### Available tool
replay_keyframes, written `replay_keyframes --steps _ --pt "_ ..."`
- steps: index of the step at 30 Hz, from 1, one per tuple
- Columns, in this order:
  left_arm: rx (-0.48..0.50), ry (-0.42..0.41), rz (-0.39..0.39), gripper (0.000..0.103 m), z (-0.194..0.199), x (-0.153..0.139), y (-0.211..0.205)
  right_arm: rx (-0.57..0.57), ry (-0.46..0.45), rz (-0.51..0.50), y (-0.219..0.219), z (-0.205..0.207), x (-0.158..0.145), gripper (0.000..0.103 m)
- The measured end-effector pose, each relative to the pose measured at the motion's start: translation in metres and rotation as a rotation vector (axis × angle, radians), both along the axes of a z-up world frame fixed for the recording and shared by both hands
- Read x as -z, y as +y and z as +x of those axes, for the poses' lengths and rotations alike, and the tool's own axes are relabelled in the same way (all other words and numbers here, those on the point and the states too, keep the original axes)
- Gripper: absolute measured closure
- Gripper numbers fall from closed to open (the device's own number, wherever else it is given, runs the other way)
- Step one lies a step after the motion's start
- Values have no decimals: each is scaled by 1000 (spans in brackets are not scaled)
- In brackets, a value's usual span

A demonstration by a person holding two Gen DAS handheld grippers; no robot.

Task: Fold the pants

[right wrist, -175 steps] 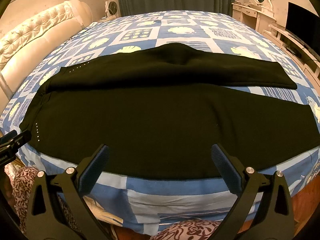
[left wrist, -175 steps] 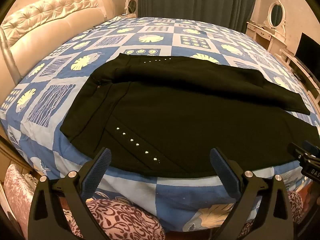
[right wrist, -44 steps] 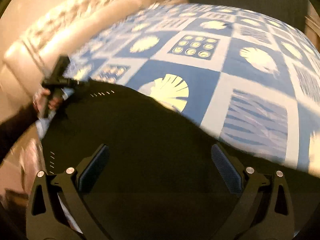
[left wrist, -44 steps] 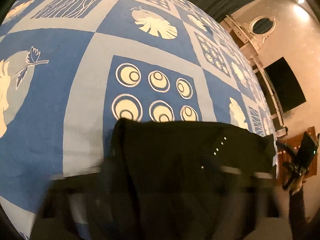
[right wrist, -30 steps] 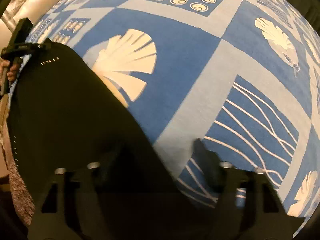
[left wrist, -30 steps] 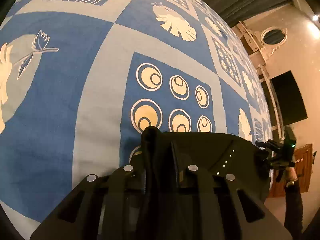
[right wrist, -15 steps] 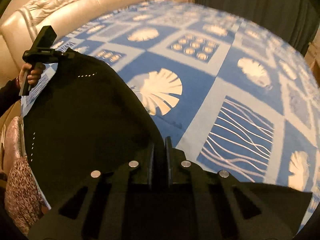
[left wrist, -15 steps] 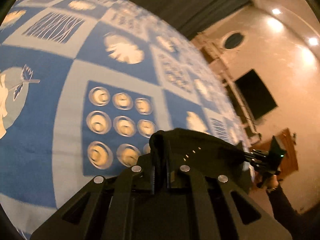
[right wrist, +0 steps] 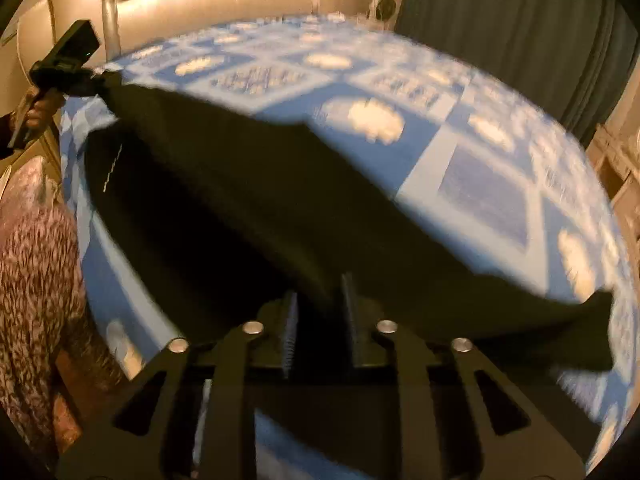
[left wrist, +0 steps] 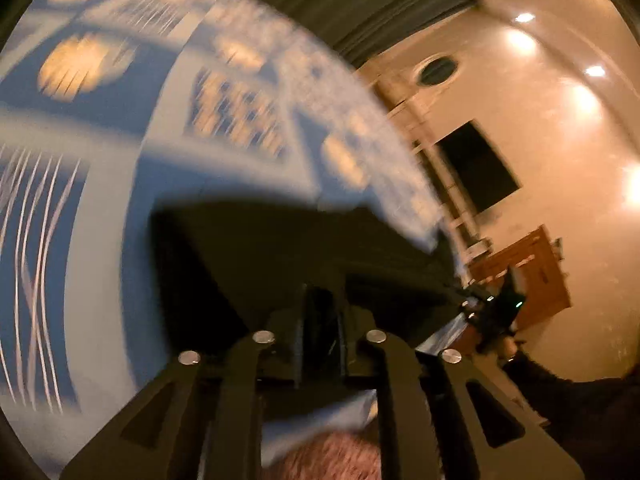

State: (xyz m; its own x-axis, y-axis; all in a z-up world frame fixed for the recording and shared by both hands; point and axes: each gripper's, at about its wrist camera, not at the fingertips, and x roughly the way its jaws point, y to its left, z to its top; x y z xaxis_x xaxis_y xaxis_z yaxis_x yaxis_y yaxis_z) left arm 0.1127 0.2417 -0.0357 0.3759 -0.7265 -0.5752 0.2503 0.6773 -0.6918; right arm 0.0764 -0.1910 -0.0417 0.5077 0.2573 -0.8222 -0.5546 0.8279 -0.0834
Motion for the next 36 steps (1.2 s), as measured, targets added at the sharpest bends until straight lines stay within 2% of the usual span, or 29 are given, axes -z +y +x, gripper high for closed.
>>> replay_keyframes --steps 1,2,5,7,8,9,14,15,17,21,25,31,36 --pt "-11 41 21 86 -9 13 0 5 33 12 -1 -3 7 63" --pt "-22 74 47 84 -16 23 0 14 73 30 -2 -7 14 44" --pt "-85 97 11 82 -36 32 8 49 128 118 -7 -23 16 31" --pt "-131 89 -3 77 -47 27 13 90 181 229 -20 -28 8 28" --pt "-153 93 1 71 -52 25 14 121 199 279 -27 -31 5 26" --pt "-175 100 -20 71 -55 24 15 152 214 327 -35 -31 3 25" --pt "-261 113 -155 71 -63 17 6 423 346 708 -100 -19 11 24" --pt "-274 113 -164 71 -63 15 0 476 374 776 -111 -18 18 24" --pt "-295 111 -157 70 -61 12 -10 553 416 849 -123 -16 30 24" --pt "-343 133 -131 70 -50 19 -24 597 448 883 -126 -16 41 24" --pt "-402 173 -151 70 -59 28 -25 628 449 896 -129 -17 39 24" --pt "-397 135 -52 70 -70 29 -33 706 475 963 -141 -22 49 24" --pt "-436 180 -90 70 -64 43 -31 717 474 960 -135 -18 49 25"
